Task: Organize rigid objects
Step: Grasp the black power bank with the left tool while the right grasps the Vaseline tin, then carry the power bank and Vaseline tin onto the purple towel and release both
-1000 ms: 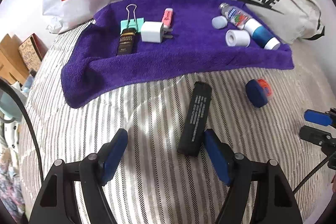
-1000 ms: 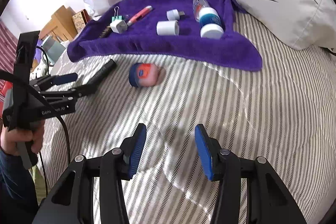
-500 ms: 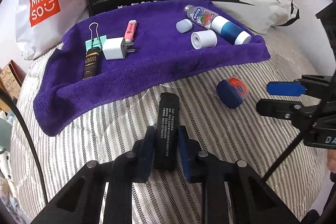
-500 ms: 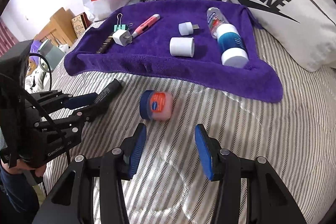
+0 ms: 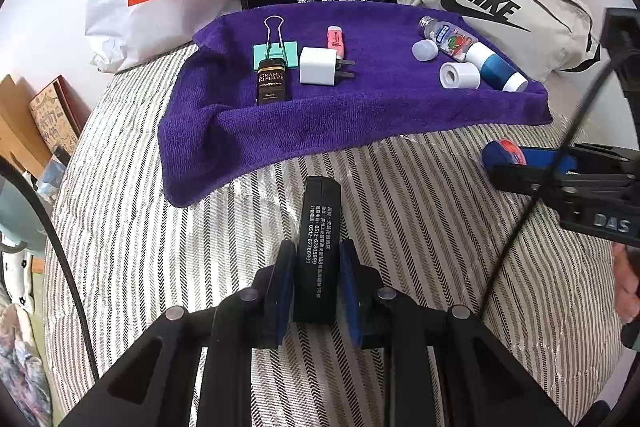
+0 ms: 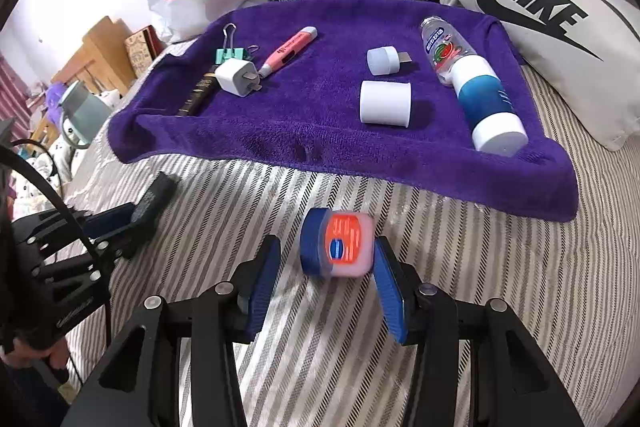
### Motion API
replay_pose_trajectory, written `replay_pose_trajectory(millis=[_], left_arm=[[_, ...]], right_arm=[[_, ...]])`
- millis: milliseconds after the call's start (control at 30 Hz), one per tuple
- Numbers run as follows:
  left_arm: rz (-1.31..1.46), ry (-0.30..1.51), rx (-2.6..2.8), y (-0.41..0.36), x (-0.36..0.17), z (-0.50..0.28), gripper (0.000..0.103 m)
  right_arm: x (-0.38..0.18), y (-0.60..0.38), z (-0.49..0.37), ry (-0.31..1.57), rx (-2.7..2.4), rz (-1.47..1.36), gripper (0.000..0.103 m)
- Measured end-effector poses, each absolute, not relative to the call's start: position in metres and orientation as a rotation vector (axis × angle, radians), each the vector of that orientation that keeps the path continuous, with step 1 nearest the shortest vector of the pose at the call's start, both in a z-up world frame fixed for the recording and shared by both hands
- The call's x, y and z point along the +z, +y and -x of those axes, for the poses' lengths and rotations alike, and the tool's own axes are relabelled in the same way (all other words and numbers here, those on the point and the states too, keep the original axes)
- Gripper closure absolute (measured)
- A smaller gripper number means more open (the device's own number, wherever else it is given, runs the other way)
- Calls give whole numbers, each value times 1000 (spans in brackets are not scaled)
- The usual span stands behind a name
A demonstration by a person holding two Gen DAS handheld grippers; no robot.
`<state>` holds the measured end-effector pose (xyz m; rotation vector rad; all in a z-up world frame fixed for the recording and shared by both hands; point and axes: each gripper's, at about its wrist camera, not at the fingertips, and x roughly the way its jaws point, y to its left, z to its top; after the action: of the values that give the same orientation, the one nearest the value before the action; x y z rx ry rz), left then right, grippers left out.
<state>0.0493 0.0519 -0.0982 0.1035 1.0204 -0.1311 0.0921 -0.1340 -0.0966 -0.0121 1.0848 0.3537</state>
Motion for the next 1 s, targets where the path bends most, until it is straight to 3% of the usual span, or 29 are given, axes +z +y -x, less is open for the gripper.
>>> replay_pose_trajectory(millis=[100,333,1000], left_arm=[[-104,1016,-126,51,-99,-49,81],[-111,1004,-133,47,-98,-52,81],[-45,1033,-213,56,-96,-39,82]], right_arm=[[-98,-127,-92,1070,332,57,55],[-99,-120,-91,1035,320,154,66],[-93,-164,-55,1063,368,66,66]])
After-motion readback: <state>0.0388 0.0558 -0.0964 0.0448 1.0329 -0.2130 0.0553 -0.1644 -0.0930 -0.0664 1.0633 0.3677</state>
